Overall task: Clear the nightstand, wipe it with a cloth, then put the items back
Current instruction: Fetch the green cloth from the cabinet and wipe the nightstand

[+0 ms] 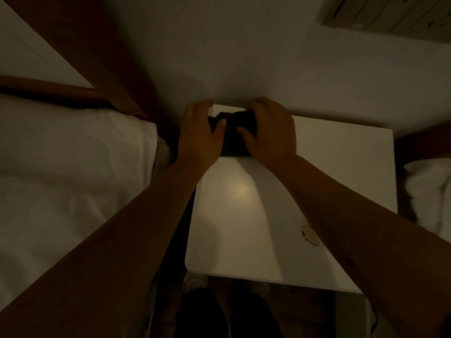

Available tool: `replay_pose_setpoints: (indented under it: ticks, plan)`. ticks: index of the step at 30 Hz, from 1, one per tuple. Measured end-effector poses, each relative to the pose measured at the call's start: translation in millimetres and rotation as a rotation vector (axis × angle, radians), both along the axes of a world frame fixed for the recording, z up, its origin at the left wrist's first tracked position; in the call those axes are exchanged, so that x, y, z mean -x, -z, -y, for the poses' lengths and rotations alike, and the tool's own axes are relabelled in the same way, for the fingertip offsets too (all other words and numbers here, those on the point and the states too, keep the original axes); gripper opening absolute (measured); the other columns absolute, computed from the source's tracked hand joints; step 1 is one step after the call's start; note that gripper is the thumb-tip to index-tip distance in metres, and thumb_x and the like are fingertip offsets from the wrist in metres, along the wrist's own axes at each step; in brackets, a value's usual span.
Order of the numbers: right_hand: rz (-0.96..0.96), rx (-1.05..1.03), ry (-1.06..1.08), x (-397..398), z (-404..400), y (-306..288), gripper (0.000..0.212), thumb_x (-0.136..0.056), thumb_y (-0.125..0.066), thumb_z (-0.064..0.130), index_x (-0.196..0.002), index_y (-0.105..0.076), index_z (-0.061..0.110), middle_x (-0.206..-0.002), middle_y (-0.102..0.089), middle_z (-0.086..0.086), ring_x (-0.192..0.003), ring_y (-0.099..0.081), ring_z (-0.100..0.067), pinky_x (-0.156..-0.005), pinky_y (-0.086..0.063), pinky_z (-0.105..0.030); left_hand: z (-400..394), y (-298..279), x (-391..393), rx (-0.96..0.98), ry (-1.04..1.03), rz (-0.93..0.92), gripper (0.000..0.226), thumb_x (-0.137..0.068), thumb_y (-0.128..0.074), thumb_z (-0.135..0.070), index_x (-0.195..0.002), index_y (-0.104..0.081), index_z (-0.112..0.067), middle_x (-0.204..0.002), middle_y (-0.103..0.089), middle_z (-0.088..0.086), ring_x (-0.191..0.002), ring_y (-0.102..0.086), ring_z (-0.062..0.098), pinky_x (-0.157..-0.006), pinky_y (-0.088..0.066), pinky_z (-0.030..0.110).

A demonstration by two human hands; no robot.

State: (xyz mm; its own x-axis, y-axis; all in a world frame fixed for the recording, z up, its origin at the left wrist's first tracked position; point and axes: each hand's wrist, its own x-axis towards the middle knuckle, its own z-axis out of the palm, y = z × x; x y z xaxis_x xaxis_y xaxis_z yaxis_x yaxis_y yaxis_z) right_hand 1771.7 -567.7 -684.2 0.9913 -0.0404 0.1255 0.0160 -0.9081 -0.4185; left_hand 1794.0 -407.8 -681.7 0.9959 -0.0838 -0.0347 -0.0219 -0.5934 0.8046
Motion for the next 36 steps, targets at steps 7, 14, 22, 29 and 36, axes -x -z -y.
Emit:
replay_pose_setpoints:
  ticks: [7,14,22,29,36]
  plan:
    - [-0.337,0.404,-0.319,-15,-17,31,0.079,-0.079,-0.011,0.082,-0.147,0.002,0.045,-0.161,-0.005,0.0,-0.144,-0.004,-0.038,-0.107,-0.009,-0.069,-34,41,136,-0.352,0.29,-0.022,0.061,-0.097,-0.045,-0.034,-0.148,-0.026,-0.006,-0.158,-0.017,0.014,-0.145,-0.017,0.03,-0.115,-0.021,0.045]
    - [-0.286,0.362,-0.306,1,-19,37,0.073,-0.086,-0.018,0.075,-0.149,-0.011,0.039,-0.158,-0.02,-0.002,-0.142,-0.019,-0.034,-0.108,-0.016,-0.062,-37,60,146,-0.251,0.311,0.028,0.067,-0.097,-0.031,-0.044,-0.147,-0.022,-0.001,-0.156,-0.019,0.019,-0.144,-0.018,0.034,-0.114,-0.023,0.049]
    - [-0.161,0.216,-0.357,150,-53,36,0.062,-0.089,-0.041,0.061,-0.141,-0.044,0.027,-0.149,-0.04,-0.007,-0.134,-0.036,-0.035,-0.101,-0.028,-0.057,-37,44,136,0.233,-0.002,-0.196,0.075,-0.094,-0.03,-0.057,-0.15,-0.017,-0.008,-0.157,-0.021,0.008,-0.145,-0.021,0.021,-0.117,-0.02,0.047]
    - [0.028,0.012,-0.582,233,-63,41,0.035,-0.095,-0.055,0.04,-0.127,-0.06,0.029,-0.131,-0.06,-0.001,-0.119,-0.055,-0.027,-0.096,-0.038,-0.047,1,43,99,-0.51,0.297,-0.145,0.061,-0.093,-0.038,-0.055,-0.148,-0.023,-0.032,-0.161,0.003,0.006,-0.146,0.006,0.033,-0.116,-0.013,0.051]
    - [-0.014,0.074,-0.553,163,9,21,0.035,-0.099,-0.044,0.036,-0.133,-0.052,0.033,-0.125,-0.063,0.001,-0.089,-0.063,-0.029,-0.071,-0.05,-0.039,11,54,101,-0.662,0.216,-0.045,0.055,-0.094,-0.025,-0.055,-0.146,-0.027,-0.036,-0.161,-0.006,0.007,-0.146,-0.001,0.034,-0.112,-0.021,0.052]
